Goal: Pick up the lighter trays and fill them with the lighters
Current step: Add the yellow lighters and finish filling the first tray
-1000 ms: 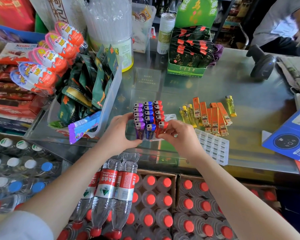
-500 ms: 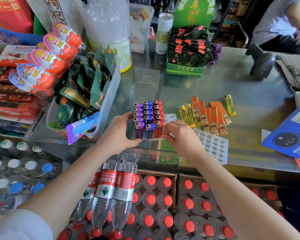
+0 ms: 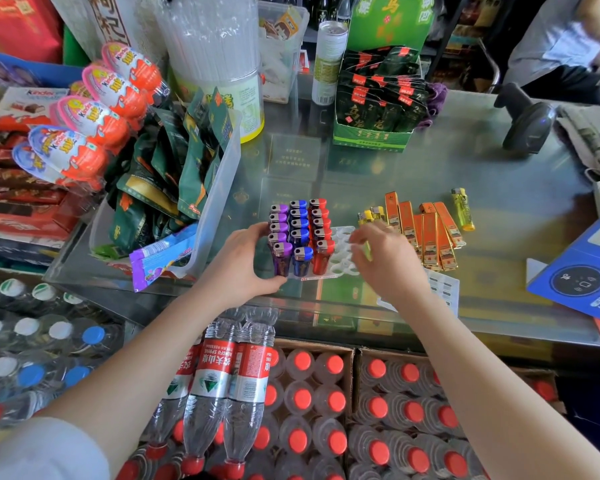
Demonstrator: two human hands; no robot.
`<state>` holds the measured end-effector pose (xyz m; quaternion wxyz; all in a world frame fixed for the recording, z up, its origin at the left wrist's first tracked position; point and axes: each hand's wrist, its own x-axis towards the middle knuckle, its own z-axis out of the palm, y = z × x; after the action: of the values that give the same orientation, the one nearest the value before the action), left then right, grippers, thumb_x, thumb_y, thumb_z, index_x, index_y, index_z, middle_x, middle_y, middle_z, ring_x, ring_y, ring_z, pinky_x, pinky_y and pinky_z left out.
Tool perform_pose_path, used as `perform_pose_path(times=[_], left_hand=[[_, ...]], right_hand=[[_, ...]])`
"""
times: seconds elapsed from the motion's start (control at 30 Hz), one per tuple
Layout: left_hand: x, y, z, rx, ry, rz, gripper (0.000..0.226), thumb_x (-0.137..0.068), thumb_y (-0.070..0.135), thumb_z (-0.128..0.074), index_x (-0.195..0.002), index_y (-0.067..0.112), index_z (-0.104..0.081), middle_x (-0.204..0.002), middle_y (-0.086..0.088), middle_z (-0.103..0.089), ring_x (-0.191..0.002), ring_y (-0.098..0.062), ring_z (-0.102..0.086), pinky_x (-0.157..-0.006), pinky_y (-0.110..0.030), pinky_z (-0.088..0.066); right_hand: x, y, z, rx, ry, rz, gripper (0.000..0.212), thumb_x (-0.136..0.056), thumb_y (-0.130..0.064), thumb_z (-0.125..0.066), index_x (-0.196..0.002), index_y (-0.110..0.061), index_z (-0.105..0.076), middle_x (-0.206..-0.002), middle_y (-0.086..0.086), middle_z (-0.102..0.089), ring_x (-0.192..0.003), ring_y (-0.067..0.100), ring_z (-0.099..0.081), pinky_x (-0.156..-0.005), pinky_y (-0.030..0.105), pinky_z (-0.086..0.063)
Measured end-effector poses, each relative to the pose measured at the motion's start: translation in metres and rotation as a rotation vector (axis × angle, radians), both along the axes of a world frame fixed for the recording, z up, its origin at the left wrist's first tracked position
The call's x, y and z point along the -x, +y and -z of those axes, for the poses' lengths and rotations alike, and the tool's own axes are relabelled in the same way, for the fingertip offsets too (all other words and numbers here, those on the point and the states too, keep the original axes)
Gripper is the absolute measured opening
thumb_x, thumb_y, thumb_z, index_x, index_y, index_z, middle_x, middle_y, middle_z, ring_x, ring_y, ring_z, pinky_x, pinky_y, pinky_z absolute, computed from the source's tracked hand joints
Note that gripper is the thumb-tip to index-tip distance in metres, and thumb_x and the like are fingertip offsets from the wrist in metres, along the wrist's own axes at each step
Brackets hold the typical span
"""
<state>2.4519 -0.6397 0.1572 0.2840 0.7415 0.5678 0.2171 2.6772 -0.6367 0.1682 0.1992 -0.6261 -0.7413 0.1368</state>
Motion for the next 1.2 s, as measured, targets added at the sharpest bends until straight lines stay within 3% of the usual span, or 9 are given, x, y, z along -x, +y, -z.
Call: perform_pose_path(times=[0.13, 0.37, 0.5, 0.63, 0.7, 0.77, 0.87, 0.97, 1.2], left_hand=[[-0.001, 0.003, -0.001, 0.024, -0.035, 0.019, 0.069, -0.065, 0.029, -0.077, -0.124, 0.019, -0.042, -0.119, 0.004, -0.053, -0.112, -0.012, -0.046, -0.091, -0.027, -0.037], [0.001, 0.002, -0.003, 0.006, -0.029, 0.015, 0.071, -0.061, 0.025, -0.080, -0.121, 0.014, -0.043, -0.110, 0.005, -0.052, -0.102, -0.006, -0.045, -0.079, -0.014, -0.029], [0.006, -0.004, 0.001, 0.000, -0.036, 0.007, 0.071, -0.060, 0.028, -0.080, -0.120, 0.016, -0.044, -0.114, 0.001, -0.054, -0.102, -0.007, -0.046, -0.081, -0.018, -0.032], [0.008, -0.008, 0.003, 0.004, -0.043, 0.005, 0.072, -0.062, 0.027, -0.079, -0.123, 0.019, -0.042, -0.117, 0.002, -0.052, -0.108, -0.008, -0.044, -0.084, -0.022, -0.032], [0.007, -0.007, 0.005, 0.019, -0.054, 0.010, 0.073, -0.063, 0.027, -0.079, -0.125, 0.020, -0.040, -0.120, 0.001, -0.051, -0.111, -0.009, -0.044, -0.088, -0.024, -0.033], [0.008, -0.007, 0.007, 0.039, -0.066, 0.015, 0.075, -0.063, 0.028, -0.078, -0.126, 0.021, -0.039, -0.122, 0.001, -0.051, -0.115, -0.012, -0.044, -0.093, -0.027, -0.035], [0.009, -0.006, 0.007, 0.055, -0.063, 0.024, 0.077, -0.063, 0.031, -0.078, -0.128, 0.022, -0.037, -0.124, 0.001, -0.050, -0.118, -0.012, -0.042, -0.099, -0.033, -0.036], [0.009, -0.006, 0.005, 0.058, -0.058, 0.029, 0.077, -0.064, 0.031, -0.077, -0.129, 0.023, -0.036, -0.126, 0.003, -0.049, -0.120, -0.011, -0.041, -0.100, -0.033, -0.035], [0.004, -0.008, -0.007, 0.039, -0.084, 0.039, 0.072, -0.067, 0.022, -0.077, -0.128, 0.020, -0.039, -0.114, 0.014, -0.046, -0.108, 0.000, -0.040, -0.088, -0.017, -0.029]], right_hand=[[-0.010, 0.015, 0.003, 0.045, -0.124, 0.263, 0.023, -0.092, -0.015, -0.049, -0.110, 0.000, -0.052, -0.110, 0.019, -0.056, -0.095, 0.036, -0.056, -0.070, 0.035, -0.046], [0.005, 0.037, 0.002, 0.196, -0.128, 0.287, 0.010, -0.086, 0.001, -0.047, -0.078, -0.003, -0.048, -0.076, 0.014, -0.052, -0.053, 0.022, -0.042, -0.041, 0.023, -0.025], [0.000, 0.044, -0.006, 0.315, -0.110, 0.242, 0.012, -0.078, -0.002, -0.055, -0.087, 0.000, -0.062, -0.077, 0.013, -0.057, -0.060, 0.026, -0.050, -0.044, 0.022, -0.032], [0.001, 0.037, -0.016, 0.146, 0.181, 0.150, 0.016, -0.083, -0.012, -0.062, -0.098, -0.007, -0.062, -0.088, 0.003, -0.061, -0.073, 0.019, -0.053, -0.063, 0.023, -0.037], [0.004, 0.031, -0.017, 0.074, 0.314, 0.093, 0.013, -0.084, -0.011, -0.062, -0.095, -0.005, -0.060, -0.088, 0.003, -0.063, -0.074, 0.016, -0.057, -0.060, 0.019, -0.040], [0.006, 0.026, -0.015, 0.054, 0.404, 0.058, 0.011, -0.083, -0.011, -0.063, -0.091, -0.004, -0.059, -0.087, 0.005, -0.066, -0.075, 0.014, -0.061, -0.062, 0.011, -0.045], [0.009, 0.024, -0.011, 0.112, 0.526, 0.017, 0.013, -0.083, -0.011, -0.063, -0.094, -0.005, -0.061, -0.086, 0.002, -0.068, -0.079, 0.014, -0.065, -0.073, 0.018, -0.052], [0.010, 0.025, -0.006, 0.134, 0.416, -0.010, 0.010, -0.085, -0.011, -0.062, -0.092, -0.005, -0.061, -0.078, 0.001, -0.064, -0.071, 0.015, -0.064, -0.071, 0.029, -0.054], [0.016, 0.025, -0.003, -0.002, 0.118, -0.119, 0.010, -0.087, -0.011, -0.059, -0.090, -0.002, -0.057, -0.084, 0.010, -0.059, -0.065, 0.020, -0.049, -0.059, 0.029, -0.041]])
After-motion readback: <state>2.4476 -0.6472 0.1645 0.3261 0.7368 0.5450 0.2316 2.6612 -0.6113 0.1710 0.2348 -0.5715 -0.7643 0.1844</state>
